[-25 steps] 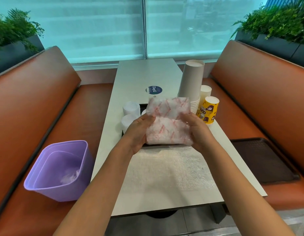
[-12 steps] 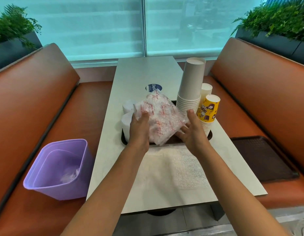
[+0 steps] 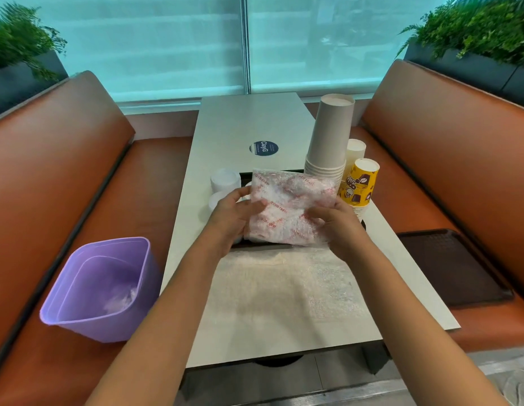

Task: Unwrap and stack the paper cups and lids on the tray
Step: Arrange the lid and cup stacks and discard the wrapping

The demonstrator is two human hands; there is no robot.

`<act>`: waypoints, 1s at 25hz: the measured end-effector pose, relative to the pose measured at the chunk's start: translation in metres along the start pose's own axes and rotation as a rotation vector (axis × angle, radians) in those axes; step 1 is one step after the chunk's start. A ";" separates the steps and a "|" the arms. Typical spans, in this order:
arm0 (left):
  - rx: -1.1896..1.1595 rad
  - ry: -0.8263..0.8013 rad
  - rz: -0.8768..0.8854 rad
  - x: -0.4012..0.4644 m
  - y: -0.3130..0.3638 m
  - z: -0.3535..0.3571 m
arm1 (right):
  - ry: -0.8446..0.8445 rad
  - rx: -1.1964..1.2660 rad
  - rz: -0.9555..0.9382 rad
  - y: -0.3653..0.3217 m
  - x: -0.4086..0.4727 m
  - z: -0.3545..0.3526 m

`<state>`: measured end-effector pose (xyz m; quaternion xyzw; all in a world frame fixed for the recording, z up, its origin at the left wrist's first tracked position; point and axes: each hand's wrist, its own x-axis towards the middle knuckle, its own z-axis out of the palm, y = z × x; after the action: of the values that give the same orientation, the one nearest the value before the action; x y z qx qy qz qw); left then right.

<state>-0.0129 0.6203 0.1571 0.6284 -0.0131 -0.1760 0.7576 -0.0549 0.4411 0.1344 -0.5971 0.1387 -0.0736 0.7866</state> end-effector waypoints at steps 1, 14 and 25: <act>0.044 0.009 0.036 0.000 0.000 0.001 | -0.050 0.049 0.061 -0.002 -0.001 0.000; -0.065 -0.160 -0.021 -0.010 0.001 0.000 | -0.200 0.149 0.049 0.000 -0.002 0.000; 0.219 0.038 0.203 0.003 0.000 -0.007 | -0.041 -0.091 -0.099 0.000 -0.002 0.000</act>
<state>-0.0089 0.6262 0.1547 0.7059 -0.0813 -0.0840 0.6986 -0.0570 0.4420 0.1351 -0.6397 0.0957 -0.0938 0.7568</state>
